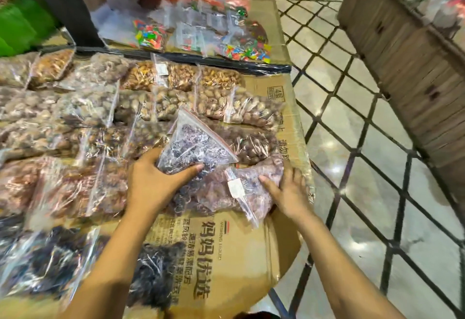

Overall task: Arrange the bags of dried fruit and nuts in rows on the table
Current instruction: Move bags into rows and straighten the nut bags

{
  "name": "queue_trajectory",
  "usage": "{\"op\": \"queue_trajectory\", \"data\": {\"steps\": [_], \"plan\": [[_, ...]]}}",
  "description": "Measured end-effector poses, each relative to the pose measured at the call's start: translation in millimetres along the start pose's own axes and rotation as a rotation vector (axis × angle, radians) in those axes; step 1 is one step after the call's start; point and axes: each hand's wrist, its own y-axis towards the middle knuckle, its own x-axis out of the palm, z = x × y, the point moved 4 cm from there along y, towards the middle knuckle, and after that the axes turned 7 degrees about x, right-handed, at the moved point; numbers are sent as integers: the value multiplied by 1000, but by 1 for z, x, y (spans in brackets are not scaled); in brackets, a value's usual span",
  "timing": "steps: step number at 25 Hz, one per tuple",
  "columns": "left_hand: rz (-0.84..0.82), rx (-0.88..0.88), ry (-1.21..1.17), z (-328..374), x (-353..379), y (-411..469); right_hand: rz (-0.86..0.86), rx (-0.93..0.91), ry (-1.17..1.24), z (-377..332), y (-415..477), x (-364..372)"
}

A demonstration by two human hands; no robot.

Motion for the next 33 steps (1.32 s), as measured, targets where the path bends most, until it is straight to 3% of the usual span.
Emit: {"op": "queue_trajectory", "data": {"steps": [3,5,6,8,11,14,17,19,22,27,33], "plan": [[50,-40,-5,-1,-19,-12,61,60,-136,-9,-4,-5],[56,-49,20,-4,-34,-20,162,-82,-48,-43,-19,-17],[45,-49,30,-5,-42,-24,113,-173,134,-66,-30,-20],[22,-33,63,-10,-63,-33,-211,-338,512,-126,-65,-17],[-17,28,152,-12,-103,-55,-616,-476,516,-199,-115,12],[18,116,247,-18,-159,-77,-713,-540,423,-246,-151,59],[114,112,340,-50,-232,-97,-759,-468,549,-283,-179,104],[190,54,341,-80,-291,-111,-654,-383,600,-311,-190,136],[272,-14,396,-117,-374,-126,-351,-408,460,-355,-196,178],[390,-139,322,-189,-480,-137,-228,-568,41,-429,-230,271],[458,-122,286,-252,-574,-92,76,-547,-302,-489,-234,322]]}}
